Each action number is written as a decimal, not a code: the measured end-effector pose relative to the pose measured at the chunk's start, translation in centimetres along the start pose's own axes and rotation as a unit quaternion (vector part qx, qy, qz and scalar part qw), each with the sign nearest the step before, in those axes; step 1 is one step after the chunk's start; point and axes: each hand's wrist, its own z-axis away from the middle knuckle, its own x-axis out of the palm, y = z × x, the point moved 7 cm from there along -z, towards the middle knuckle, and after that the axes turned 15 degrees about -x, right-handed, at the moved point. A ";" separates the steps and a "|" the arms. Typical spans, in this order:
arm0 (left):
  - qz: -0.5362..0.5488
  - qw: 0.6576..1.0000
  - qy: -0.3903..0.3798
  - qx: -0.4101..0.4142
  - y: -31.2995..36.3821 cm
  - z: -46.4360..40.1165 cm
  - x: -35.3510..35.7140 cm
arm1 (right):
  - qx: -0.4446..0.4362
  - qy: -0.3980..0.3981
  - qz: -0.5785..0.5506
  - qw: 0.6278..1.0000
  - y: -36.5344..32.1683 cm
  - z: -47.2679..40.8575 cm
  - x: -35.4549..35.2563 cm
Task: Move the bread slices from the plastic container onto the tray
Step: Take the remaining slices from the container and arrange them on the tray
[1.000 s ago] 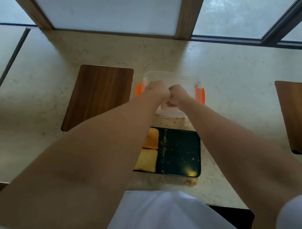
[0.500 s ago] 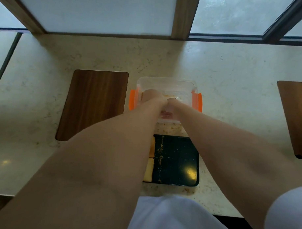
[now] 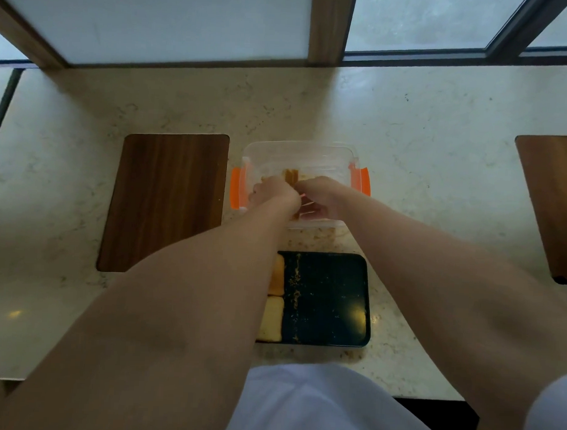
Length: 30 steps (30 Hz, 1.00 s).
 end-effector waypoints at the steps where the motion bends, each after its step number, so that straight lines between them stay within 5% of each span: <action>1: -0.005 1.000 0.004 0.011 0.0 0.0 0.2 | -0.002 -0.005 0.011 1.000 0.1 -0.1 0.1; 20: 0.000 0.992 0.057 0.115 1.8 -1.2 -2.8 | -0.067 0.062 0.184 0.979 -3.5 1.3 -1.3; 30: 0.100 0.939 0.053 0.325 0.5 8.4 -11.5 | -0.215 0.121 0.171 0.954 -11.9 13.3 -5.1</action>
